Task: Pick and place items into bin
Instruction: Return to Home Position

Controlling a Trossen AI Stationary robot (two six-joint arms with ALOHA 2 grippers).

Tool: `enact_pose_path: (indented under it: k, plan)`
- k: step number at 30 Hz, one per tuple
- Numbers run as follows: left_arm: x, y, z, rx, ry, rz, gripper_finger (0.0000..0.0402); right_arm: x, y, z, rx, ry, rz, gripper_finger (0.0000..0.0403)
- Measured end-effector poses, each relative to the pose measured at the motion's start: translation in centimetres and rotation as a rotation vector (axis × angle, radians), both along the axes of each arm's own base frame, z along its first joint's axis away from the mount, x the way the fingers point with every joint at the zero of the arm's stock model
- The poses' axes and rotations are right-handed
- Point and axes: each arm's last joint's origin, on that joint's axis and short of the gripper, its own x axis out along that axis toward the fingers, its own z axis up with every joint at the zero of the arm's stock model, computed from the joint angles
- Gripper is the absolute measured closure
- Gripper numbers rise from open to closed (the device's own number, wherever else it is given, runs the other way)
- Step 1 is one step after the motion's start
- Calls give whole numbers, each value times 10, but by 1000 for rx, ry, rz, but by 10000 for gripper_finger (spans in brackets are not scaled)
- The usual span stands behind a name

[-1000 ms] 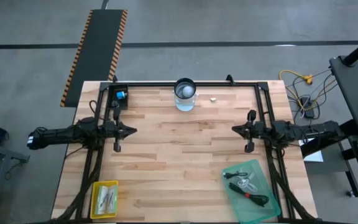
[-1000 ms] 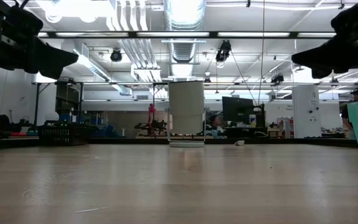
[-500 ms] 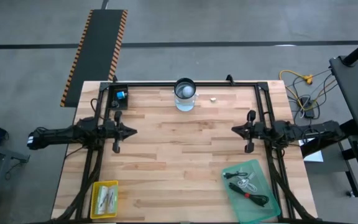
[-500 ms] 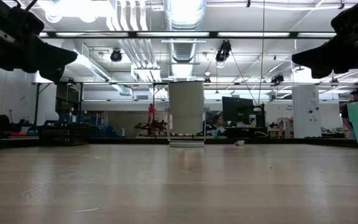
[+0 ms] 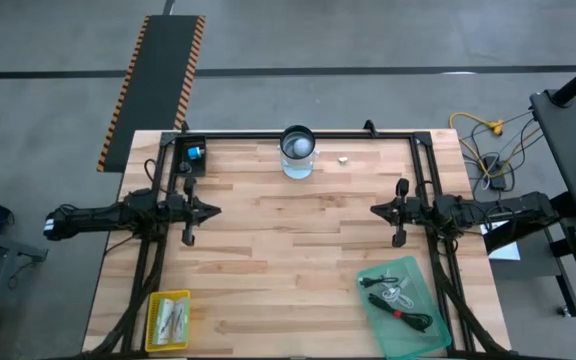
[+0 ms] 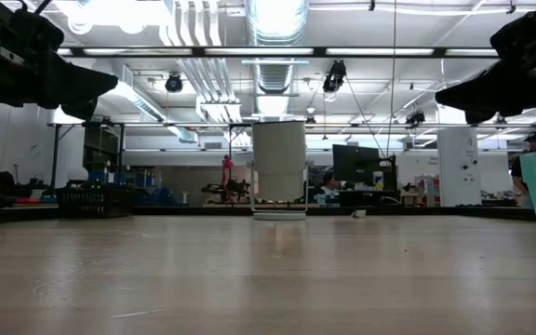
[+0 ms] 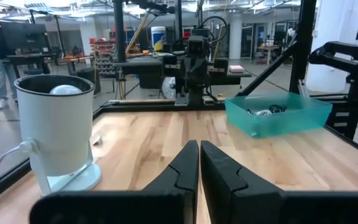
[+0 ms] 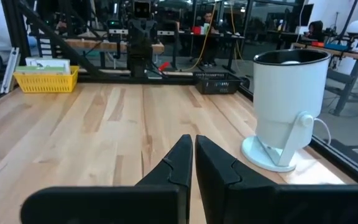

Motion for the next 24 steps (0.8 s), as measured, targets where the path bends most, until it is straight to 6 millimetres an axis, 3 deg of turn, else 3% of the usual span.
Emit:
enact_pose_path:
  k: [18, 24]
  plan:
    - [1, 0, -1, 6, 12, -8, 401, 0, 1, 0, 3, 0, 21, 394]
    - [1, 0, -1, 6, 11, -8, 402, -3, 5, 5, 6, -58, 196, 394]
